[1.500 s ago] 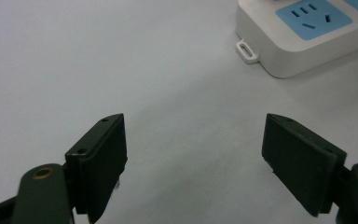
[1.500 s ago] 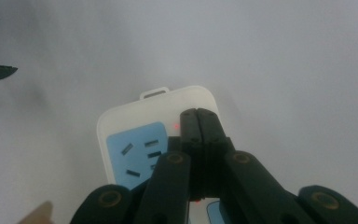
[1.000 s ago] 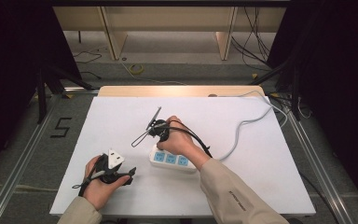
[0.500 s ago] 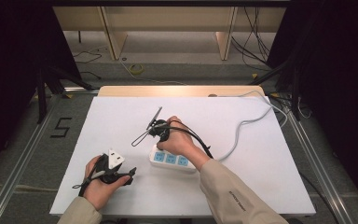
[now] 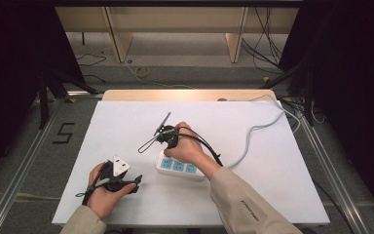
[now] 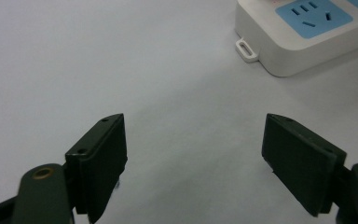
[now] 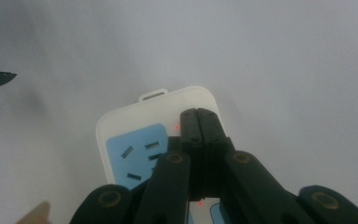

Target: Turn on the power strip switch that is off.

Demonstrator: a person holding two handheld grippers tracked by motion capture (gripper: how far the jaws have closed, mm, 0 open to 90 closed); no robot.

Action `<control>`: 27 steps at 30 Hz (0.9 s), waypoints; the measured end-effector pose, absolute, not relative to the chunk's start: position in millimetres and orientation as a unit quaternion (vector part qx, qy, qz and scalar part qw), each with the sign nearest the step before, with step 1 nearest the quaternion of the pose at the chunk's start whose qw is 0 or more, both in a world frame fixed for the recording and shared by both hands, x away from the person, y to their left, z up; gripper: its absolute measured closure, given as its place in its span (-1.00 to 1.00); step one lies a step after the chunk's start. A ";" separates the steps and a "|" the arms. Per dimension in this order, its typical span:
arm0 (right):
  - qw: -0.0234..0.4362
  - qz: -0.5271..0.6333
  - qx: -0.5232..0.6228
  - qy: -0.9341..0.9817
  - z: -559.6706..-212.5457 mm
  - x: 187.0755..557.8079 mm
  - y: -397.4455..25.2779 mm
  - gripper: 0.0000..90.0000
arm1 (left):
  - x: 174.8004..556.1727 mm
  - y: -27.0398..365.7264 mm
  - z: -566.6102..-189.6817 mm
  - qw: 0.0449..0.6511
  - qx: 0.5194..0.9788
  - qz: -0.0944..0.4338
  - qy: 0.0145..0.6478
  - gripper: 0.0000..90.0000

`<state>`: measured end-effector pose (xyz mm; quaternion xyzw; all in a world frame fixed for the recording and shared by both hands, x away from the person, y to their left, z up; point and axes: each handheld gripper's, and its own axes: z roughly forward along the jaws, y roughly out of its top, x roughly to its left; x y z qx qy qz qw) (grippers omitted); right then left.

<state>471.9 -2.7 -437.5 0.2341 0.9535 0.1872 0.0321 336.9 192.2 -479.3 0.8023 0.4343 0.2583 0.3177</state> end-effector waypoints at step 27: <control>0.038 0.218 0.250 0.943 -422.7 466.3 -30.7 0.92 | 336.7 192.2 -479.2 0.318 0.802 0.258 0.435 -0.51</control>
